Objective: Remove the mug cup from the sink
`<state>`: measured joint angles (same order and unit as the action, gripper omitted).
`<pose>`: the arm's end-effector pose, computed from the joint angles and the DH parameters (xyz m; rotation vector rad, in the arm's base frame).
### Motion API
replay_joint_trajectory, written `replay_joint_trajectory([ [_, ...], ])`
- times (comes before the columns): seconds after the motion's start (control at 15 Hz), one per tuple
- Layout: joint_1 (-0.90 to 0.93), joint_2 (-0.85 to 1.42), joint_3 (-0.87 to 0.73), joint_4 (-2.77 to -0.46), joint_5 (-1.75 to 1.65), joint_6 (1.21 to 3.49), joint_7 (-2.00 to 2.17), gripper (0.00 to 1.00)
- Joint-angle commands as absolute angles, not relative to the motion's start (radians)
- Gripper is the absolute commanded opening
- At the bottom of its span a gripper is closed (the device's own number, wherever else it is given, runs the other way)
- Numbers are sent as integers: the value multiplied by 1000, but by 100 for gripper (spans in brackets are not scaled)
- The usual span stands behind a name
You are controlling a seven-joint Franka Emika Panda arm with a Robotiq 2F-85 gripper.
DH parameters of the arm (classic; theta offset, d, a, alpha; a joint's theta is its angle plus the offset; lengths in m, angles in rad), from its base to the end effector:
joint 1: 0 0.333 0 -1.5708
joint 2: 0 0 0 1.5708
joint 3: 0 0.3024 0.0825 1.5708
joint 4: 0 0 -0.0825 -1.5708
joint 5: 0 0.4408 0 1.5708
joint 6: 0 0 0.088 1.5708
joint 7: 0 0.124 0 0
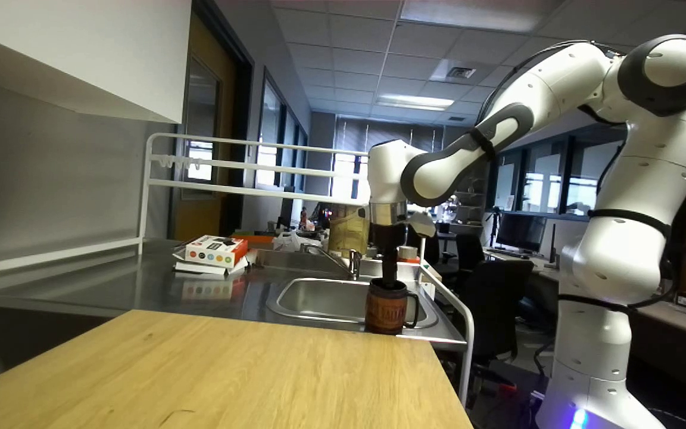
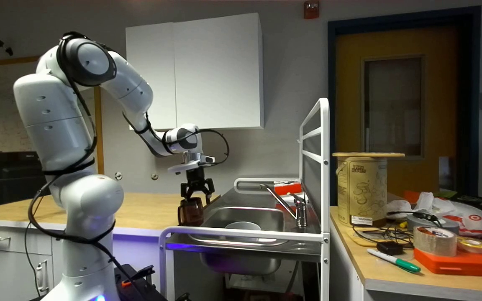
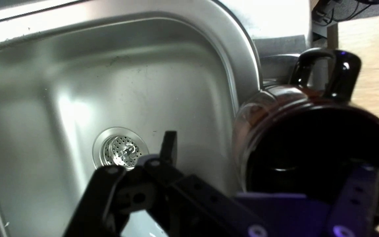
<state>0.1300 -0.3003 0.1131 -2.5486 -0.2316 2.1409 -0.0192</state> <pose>0.4500 0.0947 0.3023 2.8515 0.5658 -0.1258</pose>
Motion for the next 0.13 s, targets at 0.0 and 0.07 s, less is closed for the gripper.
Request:
replay_joint_trajectory([
  [0.0,128,-339,124,-2536,-229,2088,-31,100],
  [0.07,127,-345,126,-2533,-230,2076,-21,100],
])
